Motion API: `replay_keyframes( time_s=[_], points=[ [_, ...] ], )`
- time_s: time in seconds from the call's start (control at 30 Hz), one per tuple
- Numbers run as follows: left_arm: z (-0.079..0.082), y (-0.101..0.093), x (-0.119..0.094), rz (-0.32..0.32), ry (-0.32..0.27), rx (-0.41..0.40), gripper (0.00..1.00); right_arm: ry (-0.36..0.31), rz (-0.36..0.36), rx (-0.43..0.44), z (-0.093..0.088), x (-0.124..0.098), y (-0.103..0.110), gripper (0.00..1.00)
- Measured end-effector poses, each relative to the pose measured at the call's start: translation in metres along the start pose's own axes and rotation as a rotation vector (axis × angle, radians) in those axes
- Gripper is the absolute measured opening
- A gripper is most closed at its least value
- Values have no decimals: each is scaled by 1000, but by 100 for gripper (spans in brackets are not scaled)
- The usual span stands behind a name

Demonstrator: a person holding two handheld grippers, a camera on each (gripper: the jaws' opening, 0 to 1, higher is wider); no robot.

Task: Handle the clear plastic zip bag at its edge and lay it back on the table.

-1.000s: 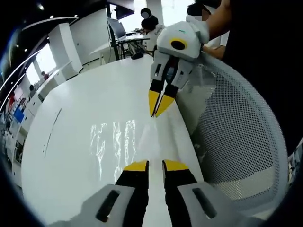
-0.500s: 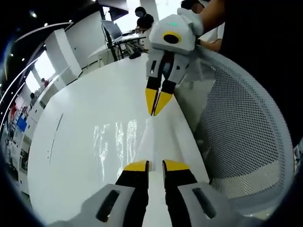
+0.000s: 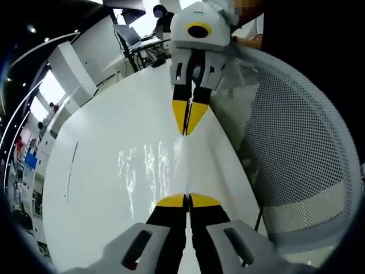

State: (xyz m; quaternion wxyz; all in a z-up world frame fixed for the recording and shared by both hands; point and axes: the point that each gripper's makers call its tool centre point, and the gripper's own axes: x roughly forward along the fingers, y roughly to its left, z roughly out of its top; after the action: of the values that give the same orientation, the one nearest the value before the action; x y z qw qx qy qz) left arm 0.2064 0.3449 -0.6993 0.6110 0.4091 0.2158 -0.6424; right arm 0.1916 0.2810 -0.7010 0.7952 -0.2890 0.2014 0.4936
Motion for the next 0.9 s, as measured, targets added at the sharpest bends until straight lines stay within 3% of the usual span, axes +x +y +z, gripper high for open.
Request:
replay_keyframes(
  time_s=[0.47,0.9],
  points=[
    [1,5,-3,22,-4,-35,0,-63,7,0,30,-2,-4,10],
    [5,3,-6,9,-7,-59,0,-76,37,-32,40,4,-1,13]
  ],
)
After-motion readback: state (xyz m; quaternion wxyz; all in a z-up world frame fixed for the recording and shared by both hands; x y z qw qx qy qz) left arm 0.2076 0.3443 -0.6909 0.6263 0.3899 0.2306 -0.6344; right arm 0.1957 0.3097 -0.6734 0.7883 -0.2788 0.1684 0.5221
